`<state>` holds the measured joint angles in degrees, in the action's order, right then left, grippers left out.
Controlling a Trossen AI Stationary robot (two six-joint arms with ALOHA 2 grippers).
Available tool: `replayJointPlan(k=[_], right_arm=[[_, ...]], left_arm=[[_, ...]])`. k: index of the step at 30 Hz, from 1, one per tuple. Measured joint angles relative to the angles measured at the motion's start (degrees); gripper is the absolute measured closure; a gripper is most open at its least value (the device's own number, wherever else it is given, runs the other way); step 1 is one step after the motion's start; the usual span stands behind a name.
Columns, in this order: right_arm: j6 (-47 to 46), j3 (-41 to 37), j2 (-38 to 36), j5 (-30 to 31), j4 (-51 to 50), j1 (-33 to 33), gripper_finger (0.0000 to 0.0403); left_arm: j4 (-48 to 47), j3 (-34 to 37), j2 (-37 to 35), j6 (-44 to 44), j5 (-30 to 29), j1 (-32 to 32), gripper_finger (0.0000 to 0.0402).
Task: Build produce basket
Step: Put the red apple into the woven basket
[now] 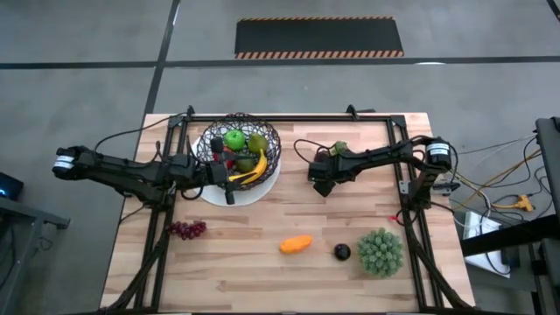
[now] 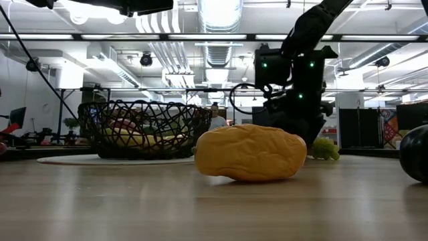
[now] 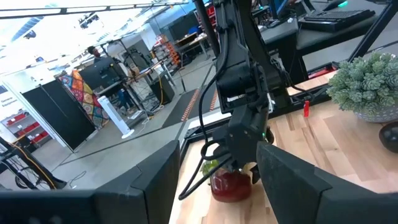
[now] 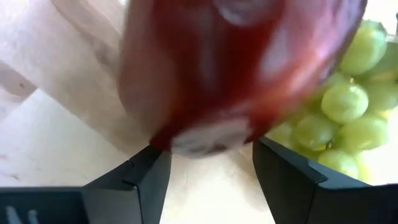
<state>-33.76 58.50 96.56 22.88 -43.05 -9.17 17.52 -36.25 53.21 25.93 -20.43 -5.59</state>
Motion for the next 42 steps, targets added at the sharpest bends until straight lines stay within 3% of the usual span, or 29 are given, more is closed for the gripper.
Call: replayJointPlan(k=[10, 17, 28, 38, 42], right_arm=[[-3.8, 0.9, -3.9, -2.3, -3.6, 0.0, 0.0101], [-4.1, 2.2, -5.1, -1.9, 2.6, -0.3, 0.0066], [-12.9, 2.1, -1.9, 3.7, 6.8, -2.1, 0.0075], [-12.9, 2.1, 0.5, 4.2, 12.6, -3.0, 0.0077], [-12.7, 2.1, 1.4, 4.3, 13.0, -3.1, 0.0098]], left_arm=[[0.0, 0.0, 0.0, 0.0, 0.0, 0.0, 0.0205], [0.0, 0.0, 0.0, 0.0, 0.0, 0.0, 0.0205], [0.0, 0.0, 0.0, 0.0, 0.0, 0.0, 0.0205], [0.0, 0.0, 0.0, 0.0, 0.0, 0.0, 0.0205], [0.0, 0.0, 0.0, 0.0, 0.0, 0.0, 0.0205]])
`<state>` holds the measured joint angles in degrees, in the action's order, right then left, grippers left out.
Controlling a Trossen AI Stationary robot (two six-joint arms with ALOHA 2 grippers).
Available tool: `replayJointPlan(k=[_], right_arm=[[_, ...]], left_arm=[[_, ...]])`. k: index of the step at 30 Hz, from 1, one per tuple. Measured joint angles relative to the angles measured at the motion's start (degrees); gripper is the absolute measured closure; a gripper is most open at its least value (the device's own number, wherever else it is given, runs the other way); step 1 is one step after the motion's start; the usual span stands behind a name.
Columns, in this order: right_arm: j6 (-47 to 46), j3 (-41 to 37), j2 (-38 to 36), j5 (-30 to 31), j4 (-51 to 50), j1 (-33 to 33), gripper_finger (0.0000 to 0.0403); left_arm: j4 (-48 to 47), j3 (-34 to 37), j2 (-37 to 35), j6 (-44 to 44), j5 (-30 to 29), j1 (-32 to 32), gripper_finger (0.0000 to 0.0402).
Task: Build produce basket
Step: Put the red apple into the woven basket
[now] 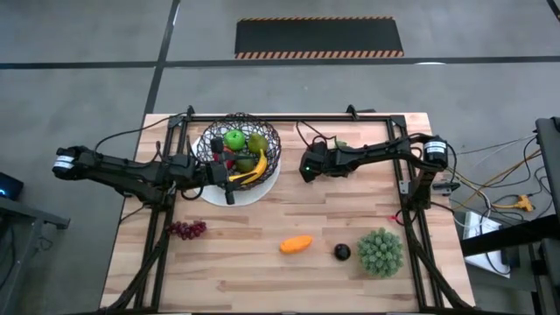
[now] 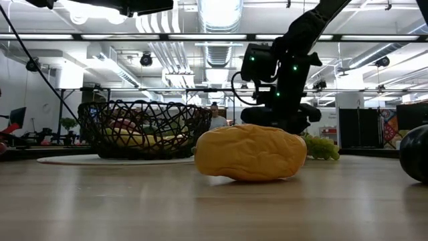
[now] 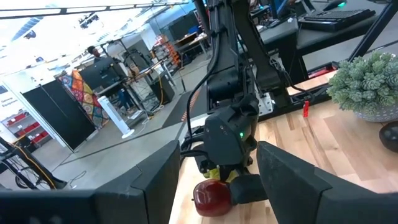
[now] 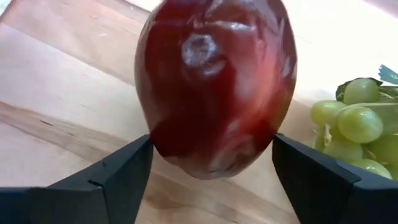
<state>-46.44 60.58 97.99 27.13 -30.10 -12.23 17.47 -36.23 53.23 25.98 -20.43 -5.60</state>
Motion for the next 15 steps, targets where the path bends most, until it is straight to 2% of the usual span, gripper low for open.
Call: replayJointPlan(k=[9, 15], right_arm=[[0.9, 0.0, -0.2, 0.0, 0.4, 0.0, 0.0198], [3.5, 0.0, -0.7, 0.1, 0.5, 0.1, 0.0214]], left_arm=[[0.0, 0.0, 0.0, 0.0, 0.0, 0.0, 0.0205], [0.0, 0.0, 0.0, -0.1, 0.0, 0.0, 0.0205]])
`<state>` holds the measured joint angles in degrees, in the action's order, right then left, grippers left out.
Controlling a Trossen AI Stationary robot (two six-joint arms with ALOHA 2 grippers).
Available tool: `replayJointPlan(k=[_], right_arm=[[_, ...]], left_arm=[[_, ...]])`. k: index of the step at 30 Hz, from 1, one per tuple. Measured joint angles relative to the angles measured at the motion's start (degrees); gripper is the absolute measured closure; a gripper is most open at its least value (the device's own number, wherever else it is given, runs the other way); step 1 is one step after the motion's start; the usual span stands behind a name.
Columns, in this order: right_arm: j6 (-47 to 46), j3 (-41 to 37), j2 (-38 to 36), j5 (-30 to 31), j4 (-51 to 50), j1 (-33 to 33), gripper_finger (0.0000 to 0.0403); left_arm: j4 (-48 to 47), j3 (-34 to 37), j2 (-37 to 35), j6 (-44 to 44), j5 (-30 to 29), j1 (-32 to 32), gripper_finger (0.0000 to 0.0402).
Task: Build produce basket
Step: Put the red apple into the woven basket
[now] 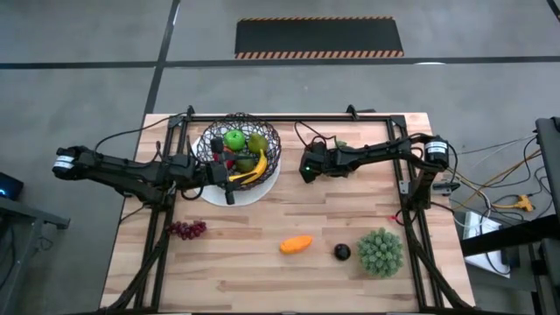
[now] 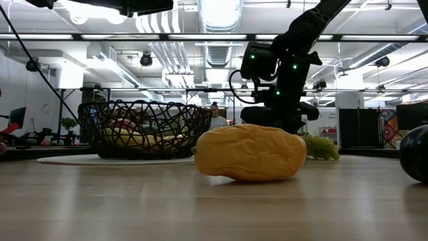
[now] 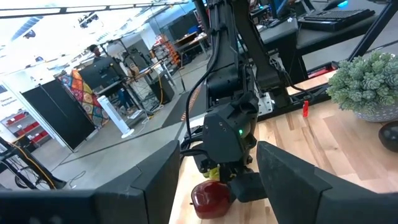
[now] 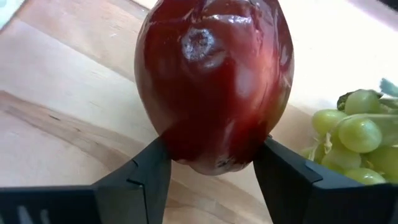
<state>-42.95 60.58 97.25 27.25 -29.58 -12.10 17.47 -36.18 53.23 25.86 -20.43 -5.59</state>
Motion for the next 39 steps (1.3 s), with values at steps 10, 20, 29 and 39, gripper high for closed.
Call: replayJointPlan(k=[10, 20, 29, 39], right_arm=[[11.8, -2.7, -12.3, 8.1, 4.2, 7.3, 0.0217], [41.1, -21.5, -27.9, 5.9, 47.3, 22.2, 0.0218], [60.5, -34.0, -27.7, 1.2, 76.6, 27.9, 0.0218], [62.5, -33.8, -27.7, 0.8, 76.5, 28.0, 0.0218]], left_arm=[[0.0, 0.0, 0.0, -5.5, 0.7, 0.0, 0.0205], [4.7, 0.1, 5.5, -9.5, 7.0, -0.1, 0.0205], [23.4, -0.1, 14.5, -13.1, 18.0, -0.1, 0.0205], [33.1, -3.0, 23.9, -15.7, 19.3, 0.0, 0.0202]])
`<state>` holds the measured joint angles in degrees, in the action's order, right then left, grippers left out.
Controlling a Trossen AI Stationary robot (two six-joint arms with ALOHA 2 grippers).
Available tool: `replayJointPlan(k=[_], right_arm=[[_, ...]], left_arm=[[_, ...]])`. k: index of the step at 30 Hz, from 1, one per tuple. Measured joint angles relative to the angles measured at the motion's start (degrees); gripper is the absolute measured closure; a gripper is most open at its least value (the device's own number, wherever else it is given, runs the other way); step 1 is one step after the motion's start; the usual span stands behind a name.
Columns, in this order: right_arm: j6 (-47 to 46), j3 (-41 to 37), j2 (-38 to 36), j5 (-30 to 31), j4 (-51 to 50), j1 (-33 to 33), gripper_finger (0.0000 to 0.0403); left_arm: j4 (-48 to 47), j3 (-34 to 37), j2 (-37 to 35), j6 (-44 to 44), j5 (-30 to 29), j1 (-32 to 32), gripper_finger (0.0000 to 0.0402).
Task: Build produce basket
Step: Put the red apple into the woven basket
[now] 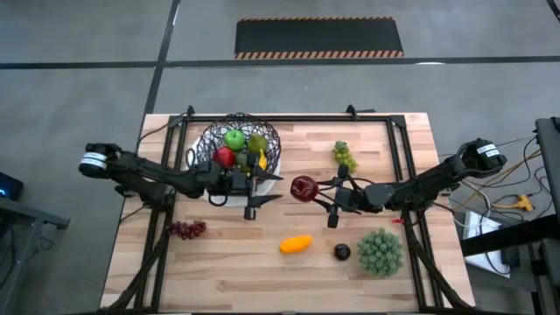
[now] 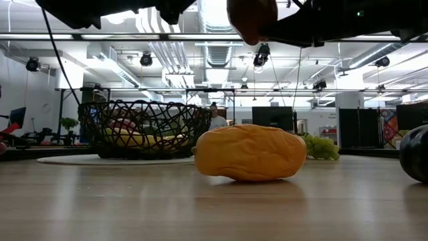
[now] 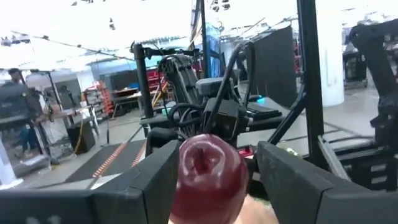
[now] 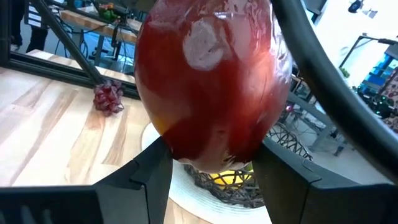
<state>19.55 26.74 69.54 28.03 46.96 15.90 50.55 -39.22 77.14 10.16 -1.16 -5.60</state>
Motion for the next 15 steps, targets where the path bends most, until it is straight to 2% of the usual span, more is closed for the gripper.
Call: replayJointPlan(k=[3, 9, 11, 15], right_arm=[[0.0, 0.0, 0.0, 0.0, -0.1, 0.0, 0.0218], [0.1, 0.0, 0.0, 0.0, -0.2, 0.0, 0.0218], [0.1, 0.0, 0.0, 0.0, -0.4, 0.0, 0.0218], [0.2, 0.0, 0.0, 0.0, -0.4, 0.0, 0.0218]], left_arm=[[-1.2, -0.7, 1.1, -2.6, -2.3, 0.0, 0.0178], [-6.6, -2.6, 1.5, -3.4, -11.4, 0.0, 0.0088], [-6.5, -2.6, 1.5, -3.4, -10.1, 0.0, 0.0067], [-6.4, -2.6, 1.5, -3.7, -1.3, 0.0, 0.0046]])
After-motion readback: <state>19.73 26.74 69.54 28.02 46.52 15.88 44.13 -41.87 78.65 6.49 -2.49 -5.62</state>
